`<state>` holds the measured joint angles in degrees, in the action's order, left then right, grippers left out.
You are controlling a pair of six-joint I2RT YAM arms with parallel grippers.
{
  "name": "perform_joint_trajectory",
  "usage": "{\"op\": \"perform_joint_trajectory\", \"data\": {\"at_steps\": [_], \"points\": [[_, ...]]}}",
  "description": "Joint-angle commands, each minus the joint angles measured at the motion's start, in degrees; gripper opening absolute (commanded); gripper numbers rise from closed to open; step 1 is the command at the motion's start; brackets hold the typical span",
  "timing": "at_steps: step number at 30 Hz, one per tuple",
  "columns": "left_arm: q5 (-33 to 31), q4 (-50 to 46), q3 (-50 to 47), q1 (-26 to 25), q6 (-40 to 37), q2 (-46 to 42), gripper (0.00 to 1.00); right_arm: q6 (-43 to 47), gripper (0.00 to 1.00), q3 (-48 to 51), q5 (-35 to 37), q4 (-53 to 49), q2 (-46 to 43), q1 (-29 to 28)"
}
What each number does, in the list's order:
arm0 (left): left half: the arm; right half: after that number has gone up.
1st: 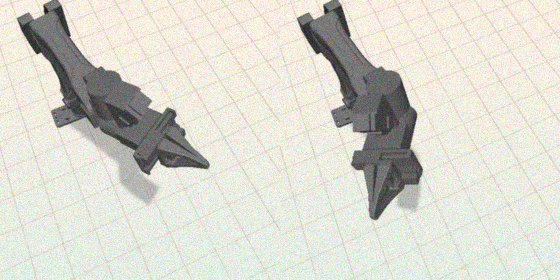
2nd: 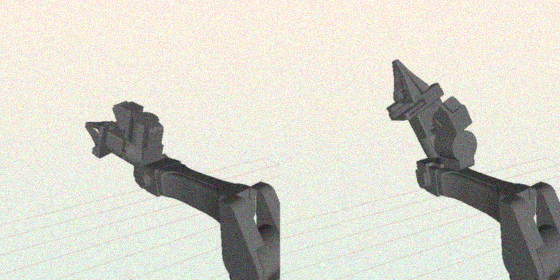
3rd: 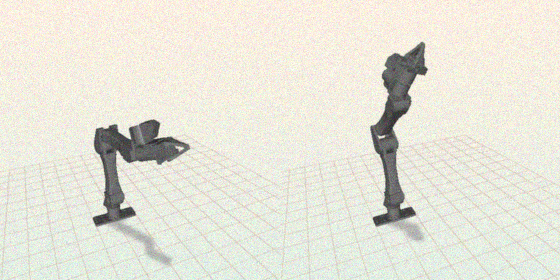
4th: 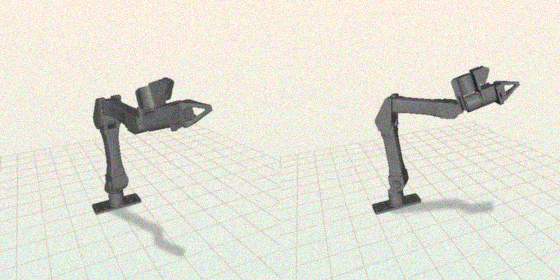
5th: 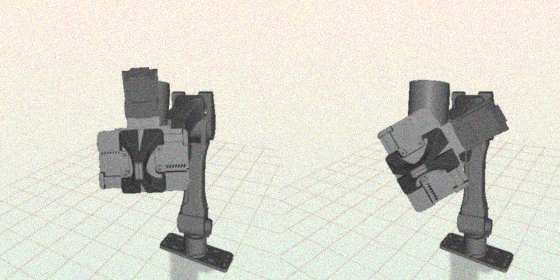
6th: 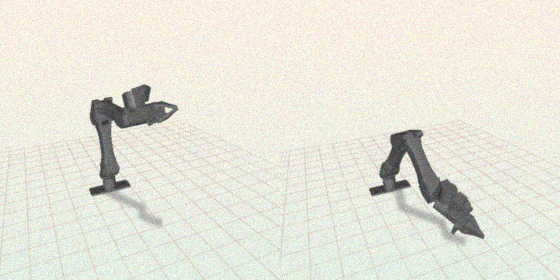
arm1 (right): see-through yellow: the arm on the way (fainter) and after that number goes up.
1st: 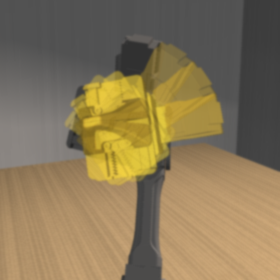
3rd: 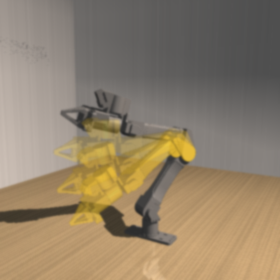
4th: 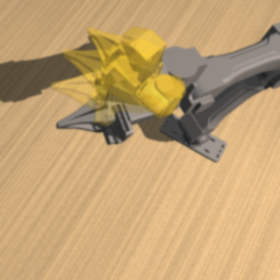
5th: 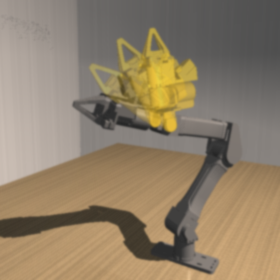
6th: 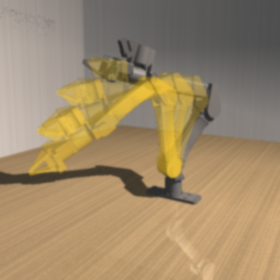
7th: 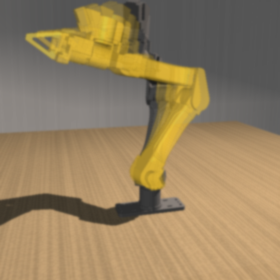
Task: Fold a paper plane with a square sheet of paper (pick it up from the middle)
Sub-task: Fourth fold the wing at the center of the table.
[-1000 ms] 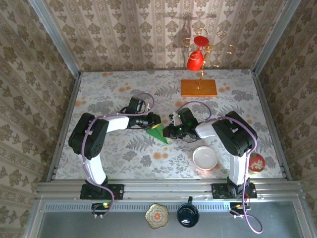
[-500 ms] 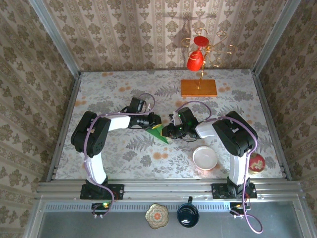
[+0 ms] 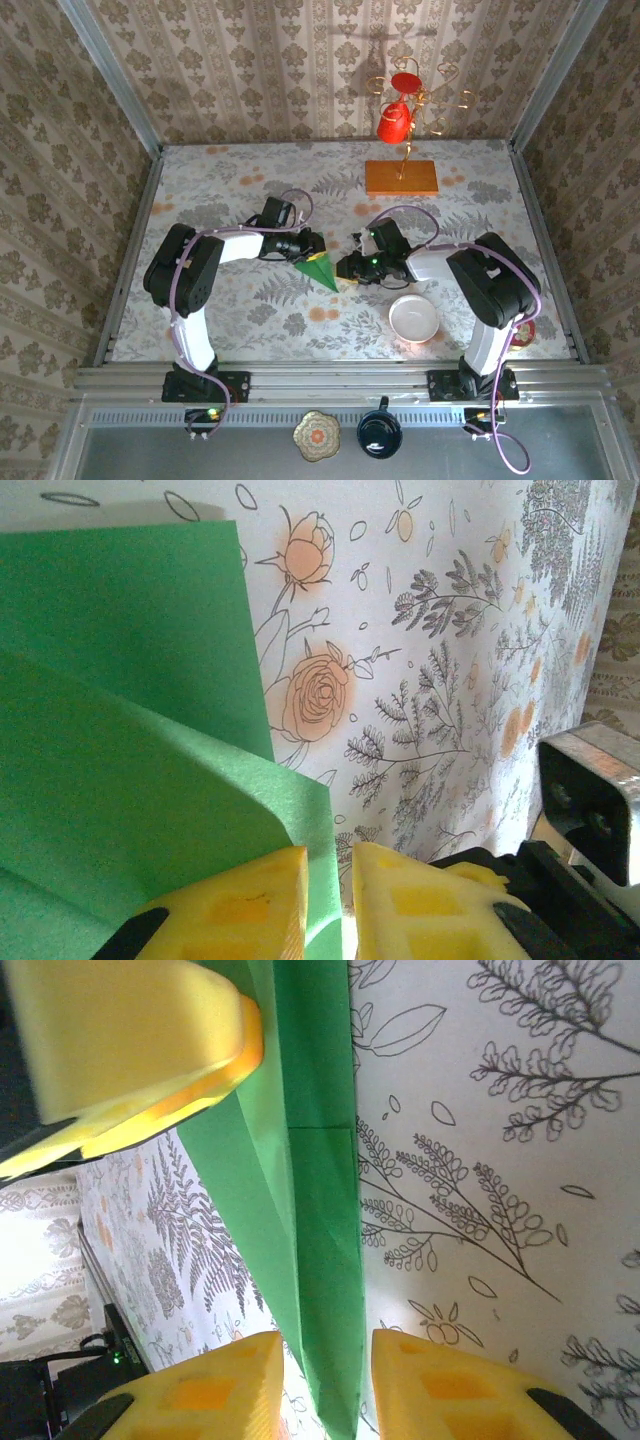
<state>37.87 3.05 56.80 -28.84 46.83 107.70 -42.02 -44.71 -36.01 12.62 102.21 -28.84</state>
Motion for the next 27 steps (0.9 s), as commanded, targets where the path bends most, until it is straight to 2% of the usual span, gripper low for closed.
{"op": "perform_joint_trajectory", "data": {"at_steps": [1, 13, 27], "points": [[-0.2, -1.5, 1.3, -0.1, -1.4, 1.3, 0.20, 0.3, 0.30, 0.8, 2.7, -2.0, -2.7, 0.3], [-0.4, -1.9, 1.5, -0.1, -1.4, 1.8, 0.20, 0.1, 0.19, -1.2, -0.2, 1.0, -1.6, -2.6], [-0.3, -2.1, 1.4, -0.2, -1.5, 2.0, 0.20, 0.4, 0.17, -4.4, -2.4, 0.2, 3.5, -4.6]]}}
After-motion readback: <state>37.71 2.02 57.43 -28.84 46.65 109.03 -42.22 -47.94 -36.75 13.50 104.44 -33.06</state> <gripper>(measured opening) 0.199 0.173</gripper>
